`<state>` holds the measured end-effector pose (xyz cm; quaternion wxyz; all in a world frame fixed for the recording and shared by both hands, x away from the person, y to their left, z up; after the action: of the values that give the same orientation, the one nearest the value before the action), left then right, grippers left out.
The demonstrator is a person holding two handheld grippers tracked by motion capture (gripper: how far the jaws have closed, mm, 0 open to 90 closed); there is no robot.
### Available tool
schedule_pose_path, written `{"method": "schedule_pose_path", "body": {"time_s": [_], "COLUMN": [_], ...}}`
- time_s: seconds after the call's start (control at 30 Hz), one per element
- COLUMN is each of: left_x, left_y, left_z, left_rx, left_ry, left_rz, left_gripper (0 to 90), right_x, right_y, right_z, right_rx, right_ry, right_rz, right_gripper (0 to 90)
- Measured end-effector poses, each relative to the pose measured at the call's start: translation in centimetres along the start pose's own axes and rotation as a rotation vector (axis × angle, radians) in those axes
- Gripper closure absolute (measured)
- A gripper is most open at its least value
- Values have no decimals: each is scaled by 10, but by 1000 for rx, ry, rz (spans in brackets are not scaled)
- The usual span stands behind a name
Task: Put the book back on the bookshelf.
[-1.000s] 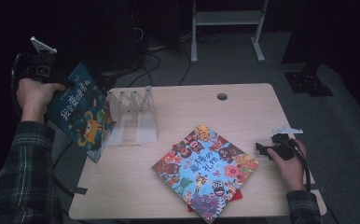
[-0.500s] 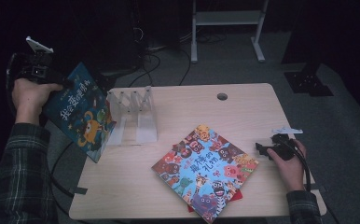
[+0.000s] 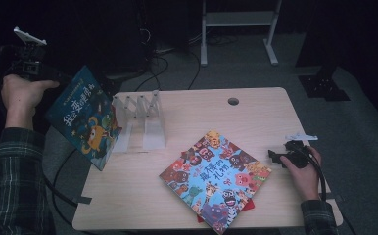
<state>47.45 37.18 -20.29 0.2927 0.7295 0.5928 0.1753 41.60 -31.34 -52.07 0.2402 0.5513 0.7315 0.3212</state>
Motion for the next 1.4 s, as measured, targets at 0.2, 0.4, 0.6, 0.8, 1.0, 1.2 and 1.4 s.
{"method": "schedule_pose_path", "body": {"time_s": [0.2, 0.4, 0.6, 0.8, 1.0, 1.2, 1.4], "left_x": [-10, -24, -44, -67, -81, -100, -115], "left_y": [1, -6, -14, -27, -43, -65, -80], "left_z": [-3, 1, 5, 15, 29, 41, 55], "left_rx": [-21, -21, -10, 15, 39, 93, 119], "left_ry": [-9, -66, -137, -182, -185, -232, -243], "left_rz": [27, 40, 81, 124, 121, 196, 254], "left_gripper": [735, 800, 898, 899, 897, 899, 898], "right_x": [0, 0, 0, 0, 0, 0, 0], "right_y": [0, 0, 0, 0, 0, 0, 0], "right_z": [0, 0, 0, 0, 0, 0, 1], "right_rx": [0, 2, 3, 2, 2, 2, 2], "right_ry": [0, 2, 4, 4, 5, 5, 6], "right_rz": [0, 0, -2, -4, -5, -5, -7], "right_gripper": [130, 124, 119, 117, 116, 115, 115]}}
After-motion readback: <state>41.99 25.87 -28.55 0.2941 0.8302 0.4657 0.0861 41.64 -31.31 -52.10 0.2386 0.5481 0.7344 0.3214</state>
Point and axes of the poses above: each handheld gripper's, and its own axes: z roughly forward along the jaws, y roughly out of its top, x roughly to its left, the point moved 5 cm from there along z, roughly forward along the jaws, and after that the axes turned 1 degree about -y, right-handed, at the moved point
